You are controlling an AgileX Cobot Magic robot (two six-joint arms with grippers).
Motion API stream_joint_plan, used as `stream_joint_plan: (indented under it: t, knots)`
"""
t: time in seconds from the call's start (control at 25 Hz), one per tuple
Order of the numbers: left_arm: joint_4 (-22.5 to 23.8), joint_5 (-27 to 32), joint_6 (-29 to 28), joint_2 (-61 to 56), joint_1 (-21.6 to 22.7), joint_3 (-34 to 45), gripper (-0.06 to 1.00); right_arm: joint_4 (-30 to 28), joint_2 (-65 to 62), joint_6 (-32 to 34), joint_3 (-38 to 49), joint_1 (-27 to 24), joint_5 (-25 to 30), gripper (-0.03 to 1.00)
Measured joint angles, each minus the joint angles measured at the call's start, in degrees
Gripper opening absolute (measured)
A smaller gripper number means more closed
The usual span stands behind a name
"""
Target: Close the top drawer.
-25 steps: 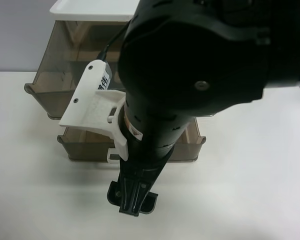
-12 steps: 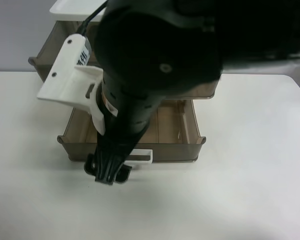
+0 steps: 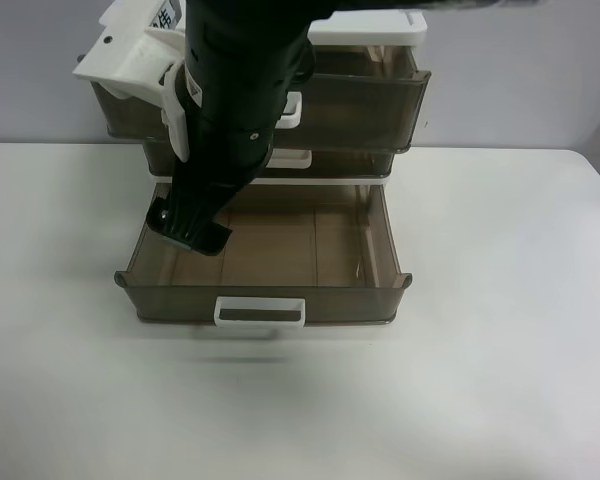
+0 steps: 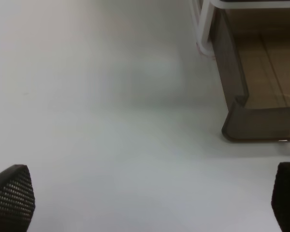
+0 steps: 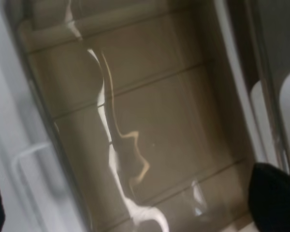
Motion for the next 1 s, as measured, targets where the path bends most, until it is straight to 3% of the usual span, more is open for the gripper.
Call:
stream_joint_plan:
  t: [0.32,0.52,0.72,1.0]
  knots:
    - [-0.05,0.0,0.0,0.0,0.0,0.0,0.99,5.68,3.3,-3.49,-3.75,-5.26,-0.07,0.99]
    - [-0.05,0.0,0.0,0.0,0.0,0.0,0.99,4.82,4.78,-4.37,-5.12,-8.44,-3.21,0.99]
    - [-0.05,0.0,0.0,0.0,0.0,0.0,0.99,9.68,4.98,-6.12,-5.17,-10.91,-4.56,0.99]
    - [-0.05,0.0,0.0,0.0,0.0,0.0,0.99,12.16,2.47,-7.54,-5.17,-11.61,-2.81,0.99]
